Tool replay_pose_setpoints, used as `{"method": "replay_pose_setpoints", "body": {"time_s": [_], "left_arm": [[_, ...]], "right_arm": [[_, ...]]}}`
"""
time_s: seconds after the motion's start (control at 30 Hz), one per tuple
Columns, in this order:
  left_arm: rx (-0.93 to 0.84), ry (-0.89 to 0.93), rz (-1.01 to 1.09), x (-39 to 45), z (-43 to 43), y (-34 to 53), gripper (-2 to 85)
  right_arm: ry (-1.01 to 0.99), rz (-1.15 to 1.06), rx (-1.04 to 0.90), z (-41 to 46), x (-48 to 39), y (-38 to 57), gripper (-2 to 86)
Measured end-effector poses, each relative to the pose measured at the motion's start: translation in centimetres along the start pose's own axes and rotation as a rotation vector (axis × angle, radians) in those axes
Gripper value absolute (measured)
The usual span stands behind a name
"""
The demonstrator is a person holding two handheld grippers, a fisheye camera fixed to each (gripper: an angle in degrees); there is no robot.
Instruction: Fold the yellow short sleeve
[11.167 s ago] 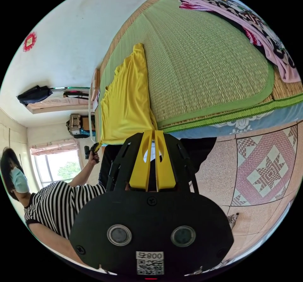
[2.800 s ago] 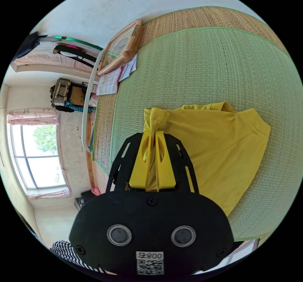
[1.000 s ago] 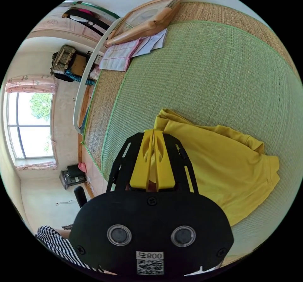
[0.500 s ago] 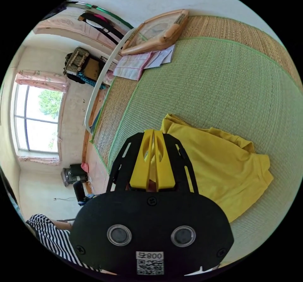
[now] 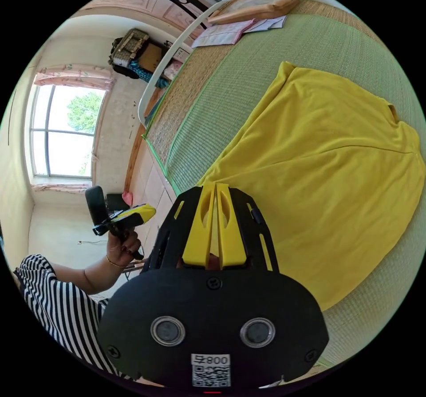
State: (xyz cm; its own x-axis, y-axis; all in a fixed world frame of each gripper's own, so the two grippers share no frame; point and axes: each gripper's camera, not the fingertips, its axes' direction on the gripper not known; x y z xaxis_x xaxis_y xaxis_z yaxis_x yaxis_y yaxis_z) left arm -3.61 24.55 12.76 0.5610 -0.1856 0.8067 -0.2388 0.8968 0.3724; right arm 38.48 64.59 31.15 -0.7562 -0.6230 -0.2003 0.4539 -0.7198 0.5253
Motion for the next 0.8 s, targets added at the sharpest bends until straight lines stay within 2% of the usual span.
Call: {"method": "replay_pose_setpoints", "body": {"time_s": [0.13, 0.23, 0.3, 0.47, 0.67, 0.8], "left_arm": [[-0.093, -0.234, -0.006, 0.3, 1.5, -1.2, 0.3], [-0.074, -0.185, -0.044, 0.5, 0.3, -2.0, 0.3], [-0.072, -0.206, -0.026, 1.7, -0.6, -2.4, 0.3], [-0.069, -0.107, 0.079, 6.1, -1.1, -3.9, 0.2], [-0.175, -0.263, 0.103, 7.9, 1.5, -6.6, 0.3], [-0.182, -0.217, 0.072, 8.3, 1.1, -7.5, 0.3]], "right_arm": [[0.009, 0.023, -0.025, 1.8, 0.7, -0.6, 0.1], [0.002, 0.014, -0.017, 1.5, 0.6, -0.3, 0.1], [-0.008, -0.015, 0.020, 0.4, 0.3, 0.7, 0.1], [-0.027, -0.042, 0.062, -1.3, 0.2, 4.6, 0.1], [0.022, -0.025, -0.072, 2.6, 1.3, 10.3, 0.1], [0.057, -0.013, -0.082, 5.4, 2.0, 11.8, 0.1]]}}
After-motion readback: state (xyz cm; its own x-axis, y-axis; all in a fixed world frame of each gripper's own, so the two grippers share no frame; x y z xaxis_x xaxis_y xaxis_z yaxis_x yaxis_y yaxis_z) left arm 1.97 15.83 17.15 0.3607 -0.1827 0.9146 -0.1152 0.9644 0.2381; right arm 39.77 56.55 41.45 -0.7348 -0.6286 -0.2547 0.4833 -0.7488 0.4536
